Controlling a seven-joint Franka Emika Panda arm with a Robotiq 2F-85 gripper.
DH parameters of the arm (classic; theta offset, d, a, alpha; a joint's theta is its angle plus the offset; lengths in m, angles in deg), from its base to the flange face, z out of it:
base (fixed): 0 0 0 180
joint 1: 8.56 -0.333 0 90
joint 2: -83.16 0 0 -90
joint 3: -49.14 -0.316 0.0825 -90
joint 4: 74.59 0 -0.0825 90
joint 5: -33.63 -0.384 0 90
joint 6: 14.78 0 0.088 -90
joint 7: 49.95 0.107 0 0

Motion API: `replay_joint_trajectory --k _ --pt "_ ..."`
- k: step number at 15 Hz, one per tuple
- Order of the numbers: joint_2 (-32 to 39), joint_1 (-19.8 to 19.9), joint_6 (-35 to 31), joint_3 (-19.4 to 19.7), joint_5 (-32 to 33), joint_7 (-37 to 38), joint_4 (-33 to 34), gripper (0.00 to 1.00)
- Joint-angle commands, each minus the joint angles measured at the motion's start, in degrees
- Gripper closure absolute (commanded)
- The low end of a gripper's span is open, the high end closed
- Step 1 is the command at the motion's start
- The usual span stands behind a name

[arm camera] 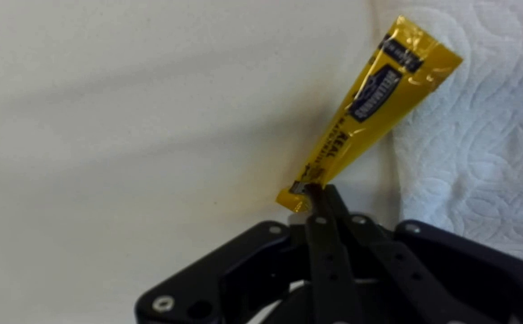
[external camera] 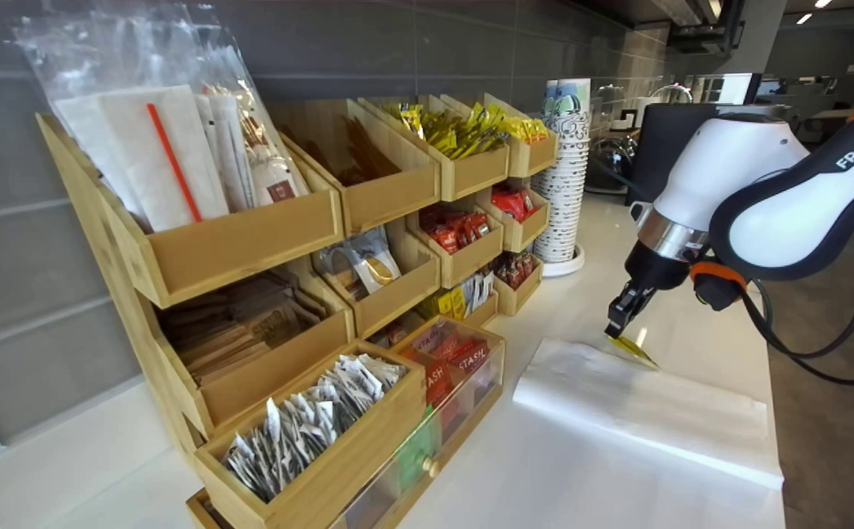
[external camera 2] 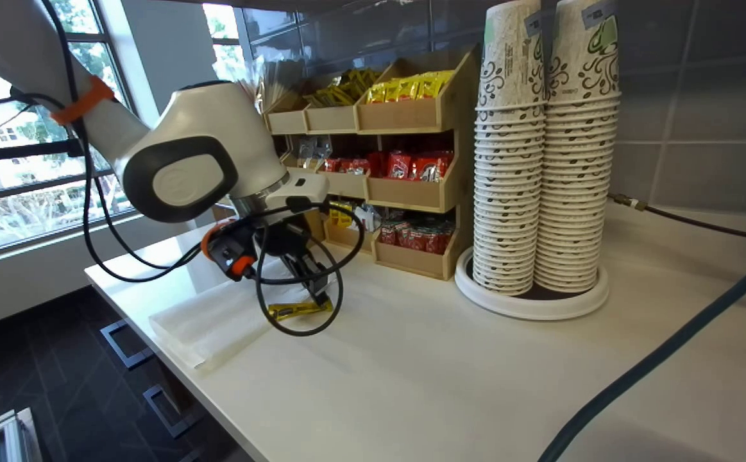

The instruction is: Pick up the yellow package and place it in the top most second left rack

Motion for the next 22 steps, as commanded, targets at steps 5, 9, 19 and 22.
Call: replay_joint_trajectory --k 5,9,19,22 --pt "-11.0 -1.8 -1.5 0.2 -10.5 -11.3 -3.2 1.00" --pt "-19.4 -4.9 -3.0 1.4 -12.1 -16.3 -4.6 1.00" --pt "-24.9 -14.6 -4.3 5.9 -12.6 -16.7 -3.8 0.99" --pt "-24.6 -14.4 -5.6 5.2 -14.3 -19.4 -3.4 1.00"
